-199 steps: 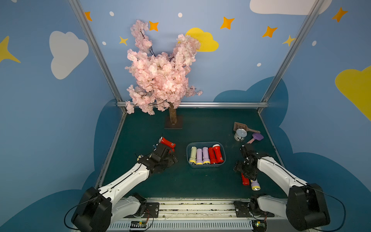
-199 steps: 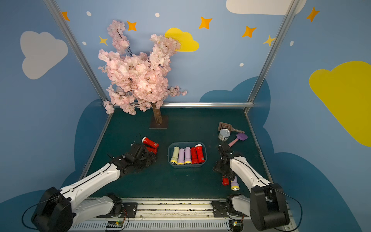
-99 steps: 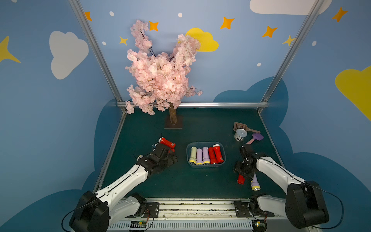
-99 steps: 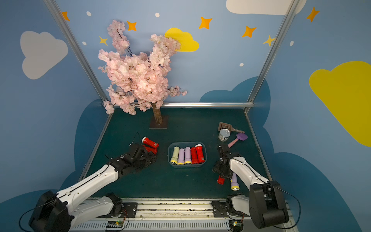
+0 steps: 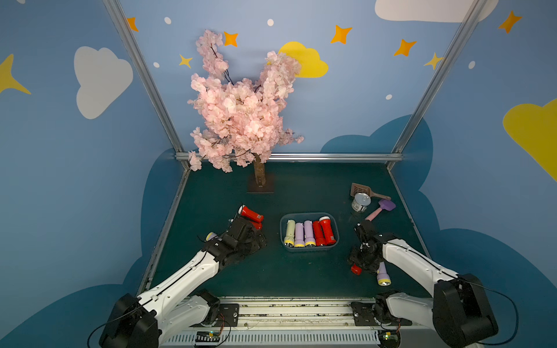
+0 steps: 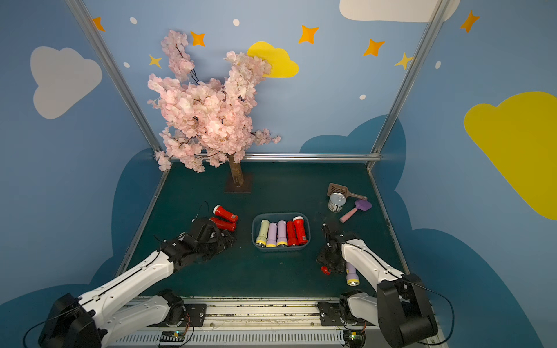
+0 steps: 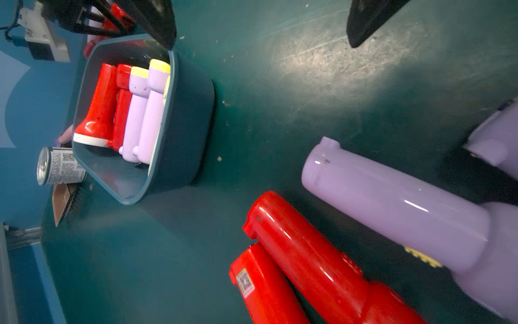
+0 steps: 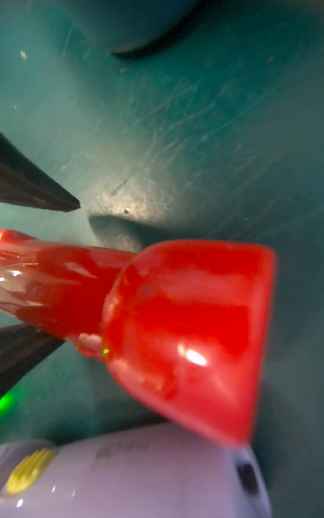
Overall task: Put the flashlights into the storage boxes
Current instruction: Pick up the flashlight from the center of the board.
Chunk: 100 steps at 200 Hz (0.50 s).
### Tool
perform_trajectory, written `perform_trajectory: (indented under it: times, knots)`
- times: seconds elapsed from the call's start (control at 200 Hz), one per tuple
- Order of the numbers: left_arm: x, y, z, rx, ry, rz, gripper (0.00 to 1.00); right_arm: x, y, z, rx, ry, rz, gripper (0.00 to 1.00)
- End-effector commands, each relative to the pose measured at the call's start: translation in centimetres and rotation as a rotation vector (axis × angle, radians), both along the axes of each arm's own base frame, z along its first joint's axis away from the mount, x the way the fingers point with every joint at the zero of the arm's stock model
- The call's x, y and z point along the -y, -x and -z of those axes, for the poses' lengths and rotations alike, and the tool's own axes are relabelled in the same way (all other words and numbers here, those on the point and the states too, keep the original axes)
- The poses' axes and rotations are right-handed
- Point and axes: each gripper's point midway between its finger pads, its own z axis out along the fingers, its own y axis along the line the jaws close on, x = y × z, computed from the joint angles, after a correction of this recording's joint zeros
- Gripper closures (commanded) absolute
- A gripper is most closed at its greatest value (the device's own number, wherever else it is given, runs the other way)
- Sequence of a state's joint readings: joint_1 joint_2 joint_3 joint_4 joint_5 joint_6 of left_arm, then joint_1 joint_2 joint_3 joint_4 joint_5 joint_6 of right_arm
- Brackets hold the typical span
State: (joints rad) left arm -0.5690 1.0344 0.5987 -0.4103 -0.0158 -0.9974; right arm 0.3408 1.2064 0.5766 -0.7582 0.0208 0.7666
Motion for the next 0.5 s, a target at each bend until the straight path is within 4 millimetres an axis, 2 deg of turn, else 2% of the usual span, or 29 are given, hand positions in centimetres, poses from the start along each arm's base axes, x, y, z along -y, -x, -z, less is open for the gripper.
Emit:
perform_trajectory:
  times: [0.0,0.185,0.29,0.496]
  knots:
    - [2.2,0.3,-1.5,0.032,0.03,0.119,0.05,-0.1,0.4,0.4,-0.005,0.001,0.018,0.42]
    - [7.8,0.8,-4.8,0.115,0.096,0.339,0.04,-0.2,0.4,0.5,-0.005,0.009,0.016,0.54]
    - [10.3,1.1,-6.3,0.157,0.137,0.431,0.02,0.0,0.4,0.1,0.013,0.015,0.015,0.55]
    - [13.3,1.8,-8.2,0.198,0.24,0.553,0.01,0.4,0.5,-0.7,0.044,0.03,0.015,0.58]
